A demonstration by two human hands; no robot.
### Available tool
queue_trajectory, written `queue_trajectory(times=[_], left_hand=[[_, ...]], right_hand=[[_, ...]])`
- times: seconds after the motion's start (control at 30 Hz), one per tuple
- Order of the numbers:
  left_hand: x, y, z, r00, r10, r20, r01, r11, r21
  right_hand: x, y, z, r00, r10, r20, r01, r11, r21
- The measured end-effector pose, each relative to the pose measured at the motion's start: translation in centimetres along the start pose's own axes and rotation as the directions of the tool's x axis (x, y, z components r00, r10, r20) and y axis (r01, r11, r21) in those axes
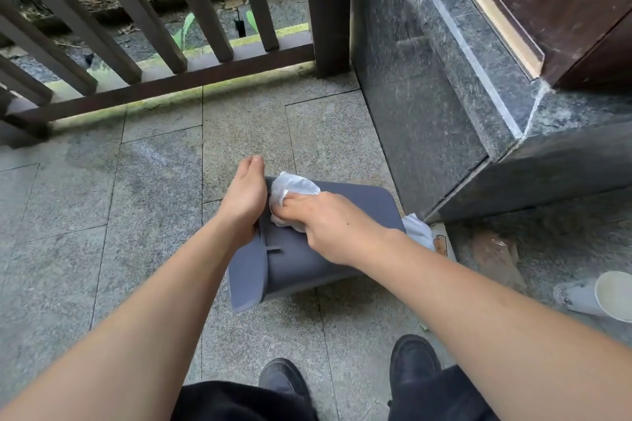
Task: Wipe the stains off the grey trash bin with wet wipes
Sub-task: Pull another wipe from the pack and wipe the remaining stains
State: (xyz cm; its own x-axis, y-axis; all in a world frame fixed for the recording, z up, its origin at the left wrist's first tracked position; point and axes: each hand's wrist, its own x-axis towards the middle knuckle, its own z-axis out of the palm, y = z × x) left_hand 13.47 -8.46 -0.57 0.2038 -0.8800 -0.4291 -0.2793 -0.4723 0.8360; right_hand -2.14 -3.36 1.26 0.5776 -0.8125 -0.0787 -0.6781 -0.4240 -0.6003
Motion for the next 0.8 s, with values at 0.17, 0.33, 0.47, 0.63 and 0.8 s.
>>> queue_trajectory(times=[0.17,0.33,0.47,0.63,0.8], left_hand=[[1.2,-0.8,-0.8,0.994,-0.048,-0.097,0.045,0.998,-0.033],[1.2,-1.4,-1.4,0.969,-0.055,-0.239,0.061,0.998,0.017],[0.0,-0.6,-1.0,0.971,0.174,-0.167,-0.138,0.968,0.209],[-1.6,1.3,-0.3,0.908,0.413,0.07,-0.415,0.865,0.282],[-1.3,1.1,-1.2,0.945,0.213,0.248,-0.293,0.888,0.354]], right_hand=[[-0.3,0.3,-2.2,0.955,0.213,0.207,-0.154,0.952,-0.266],[-0.6,3.2,-4.4,0.883,0.448,0.136,-0.421,0.887,-0.188],[-0.1,4.4,-5.2,0.85,0.524,0.06,-0.514,0.849,-0.123],[-0.6,4.4,-6.1,0.774,0.632,-0.035,-0.633,0.77,-0.083],[-0.8,4.7,-6.3,0.765,0.642,-0.059,-0.644,0.764,-0.033]])
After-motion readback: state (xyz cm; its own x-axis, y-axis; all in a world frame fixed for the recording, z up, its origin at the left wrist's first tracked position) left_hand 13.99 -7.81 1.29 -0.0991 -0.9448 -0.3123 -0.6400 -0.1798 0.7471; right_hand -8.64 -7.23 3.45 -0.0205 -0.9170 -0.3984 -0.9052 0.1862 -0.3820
